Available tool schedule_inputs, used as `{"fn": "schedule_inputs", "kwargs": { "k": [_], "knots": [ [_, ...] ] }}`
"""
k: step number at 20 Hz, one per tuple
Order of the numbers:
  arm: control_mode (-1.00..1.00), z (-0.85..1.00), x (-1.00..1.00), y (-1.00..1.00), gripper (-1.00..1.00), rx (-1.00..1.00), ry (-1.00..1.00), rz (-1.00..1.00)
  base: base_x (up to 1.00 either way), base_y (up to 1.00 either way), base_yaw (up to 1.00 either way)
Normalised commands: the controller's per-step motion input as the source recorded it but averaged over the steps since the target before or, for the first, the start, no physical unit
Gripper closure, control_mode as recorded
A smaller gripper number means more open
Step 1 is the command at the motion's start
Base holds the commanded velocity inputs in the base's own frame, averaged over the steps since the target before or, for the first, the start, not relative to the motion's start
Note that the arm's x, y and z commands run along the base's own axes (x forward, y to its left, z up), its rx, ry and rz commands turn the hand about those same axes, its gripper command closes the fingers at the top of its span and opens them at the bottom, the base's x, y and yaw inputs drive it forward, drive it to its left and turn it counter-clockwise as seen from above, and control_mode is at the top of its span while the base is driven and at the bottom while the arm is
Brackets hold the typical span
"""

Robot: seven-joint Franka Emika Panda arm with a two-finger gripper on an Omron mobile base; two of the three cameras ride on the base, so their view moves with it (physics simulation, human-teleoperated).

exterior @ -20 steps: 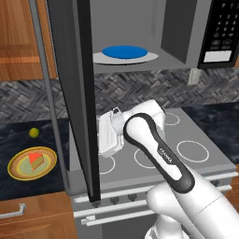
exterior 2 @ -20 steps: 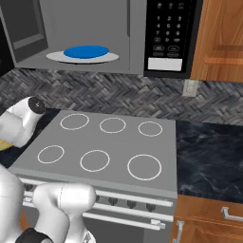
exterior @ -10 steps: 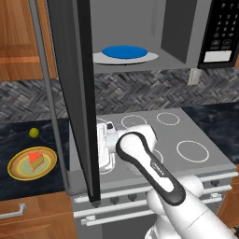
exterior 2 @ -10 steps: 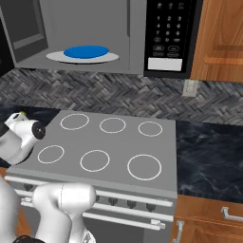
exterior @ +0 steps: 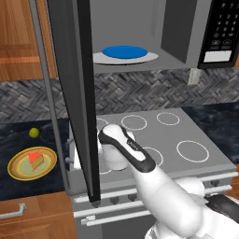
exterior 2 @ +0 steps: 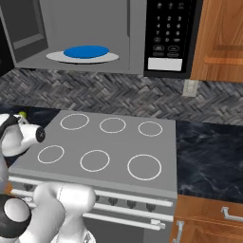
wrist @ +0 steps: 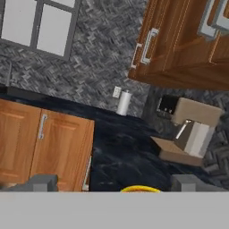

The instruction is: Pick the cheese from the counter and place it in the microwave.

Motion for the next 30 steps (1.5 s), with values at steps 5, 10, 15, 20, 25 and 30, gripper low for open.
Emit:
{"fn": "schedule_inputs", "kwargs": {
  "k": [5,10,15,20,25,30],
  "knots": [
    [-1.00,-0.12,0.56,0.49,-1.00,0.00,0.16,0.16,0.00,0.00,0.00],
    [-1.00,-0.16,0.47,0.59,-1.00,0.00,0.14,0.21,0.00,0.00,0.00],
    [-1.00,-0.22,0.24,0.42,-1.00,-0.08,0.03,0.18,0.00,0.00,0.00],
    [-1.00,-0.39,0.10,0.11,-1.00,-0.13,0.02,0.13,0.00,0.00,0.00],
    [-1.00,-0.31,0.20,0.29,-1.00,-0.15,0.00,0.10,0.00,0.00,0.00],
    [-1.00,-0.24,0.08,0.45,-1.00,-0.16,-0.01,0.02,0.00,0.00,0.00]
  ]
}}
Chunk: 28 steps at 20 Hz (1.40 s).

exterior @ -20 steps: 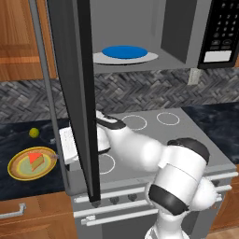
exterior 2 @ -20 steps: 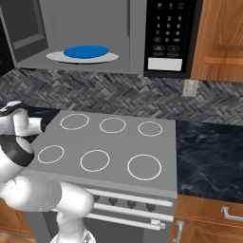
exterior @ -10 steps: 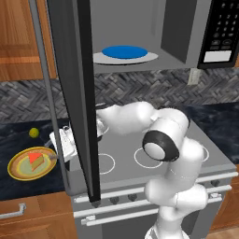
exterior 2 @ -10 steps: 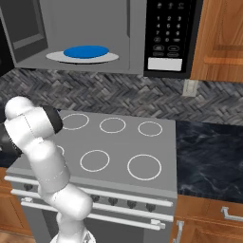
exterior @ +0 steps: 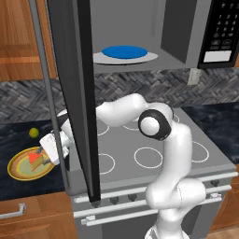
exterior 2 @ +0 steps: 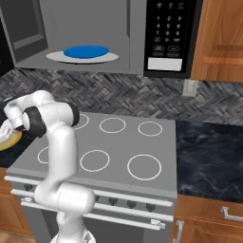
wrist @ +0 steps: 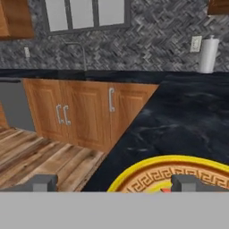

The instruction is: Pick the cheese from the counter and place it in the microwave.

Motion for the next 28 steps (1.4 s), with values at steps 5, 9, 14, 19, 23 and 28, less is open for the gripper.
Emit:
{"fn": "schedule_inputs", "kwargs": {
  "k": [5,9,14,19,23,28],
  "knots": [
    [-1.00,-0.16,0.06,0.13,-1.00,-0.14,-0.06,0.01,0.00,0.00,0.00],
    [-1.00,-0.07,0.21,0.00,-1.00,-0.09,-0.10,0.02,0.00,0.00,0.00],
    [-1.00,-0.28,0.17,0.00,-1.00,-0.06,-0.11,0.06,0.00,0.00,0.00],
    [-1.00,-0.28,0.23,0.00,-1.00,-0.05,-0.14,0.07,0.00,0.00,0.00],
    [-1.00,-0.12,0.36,0.00,-1.00,-0.02,-0.15,0.06,0.00,0.00,0.00],
    [-1.00,0.00,0.35,0.00,-1.00,0.00,-0.15,0.03,0.00,0.00,0.00]
  ]
}}
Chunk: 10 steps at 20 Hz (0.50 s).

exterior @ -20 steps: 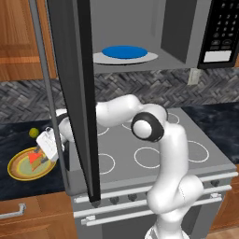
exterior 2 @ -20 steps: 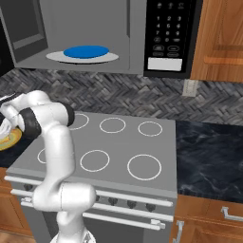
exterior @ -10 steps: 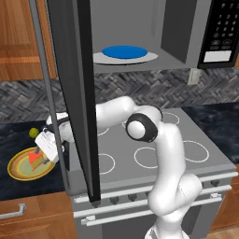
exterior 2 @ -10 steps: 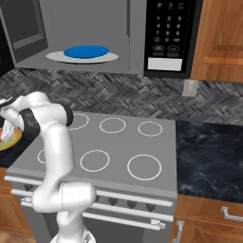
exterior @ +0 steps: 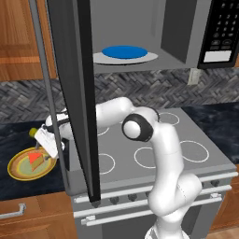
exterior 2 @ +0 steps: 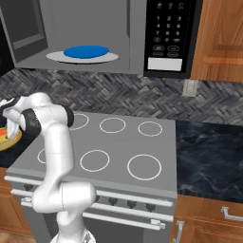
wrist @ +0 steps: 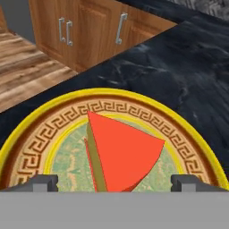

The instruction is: Pick the cheese from the counter and place it in the microwave.

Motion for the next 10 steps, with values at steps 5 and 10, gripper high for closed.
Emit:
{"fn": "schedule_inputs", "kwargs": {
  "k": [5,10],
  "knots": [
    [-1.00,-0.17,0.39,0.11,-1.00,0.00,-0.06,0.00,0.00,0.00,0.00],
    [-1.00,-0.17,0.10,0.32,-1.00,0.00,-0.01,0.00,0.00,0.00,0.00]
  ]
}}
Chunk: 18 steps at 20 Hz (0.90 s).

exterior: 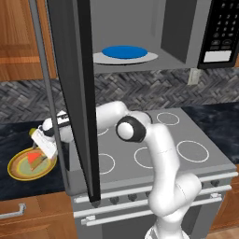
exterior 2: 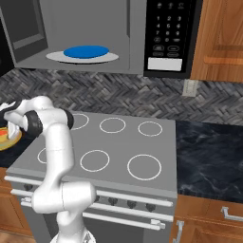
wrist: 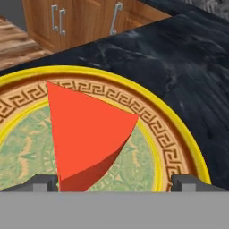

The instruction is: Pick the cheese from the counter and place it in the microwave.

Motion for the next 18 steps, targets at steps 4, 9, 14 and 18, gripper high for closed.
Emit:
{"fn": "schedule_inputs", "kwargs": {
  "k": [4,9,14,18],
  "knots": [
    [-1.00,0.00,-0.04,0.24,-1.00,0.00,0.00,0.00,0.00,0.00,0.00],
    [-1.00,-0.16,0.00,0.10,-1.00,0.00,0.00,0.00,0.00,0.00,0.00],
    [-1.00,-0.22,-0.32,0.00,-1.00,0.00,0.00,0.02,0.00,0.00,0.00],
    [-1.00,-0.06,-0.32,0.01,-1.00,0.00,0.00,0.04,0.00,0.00,0.00]
  ]
}}
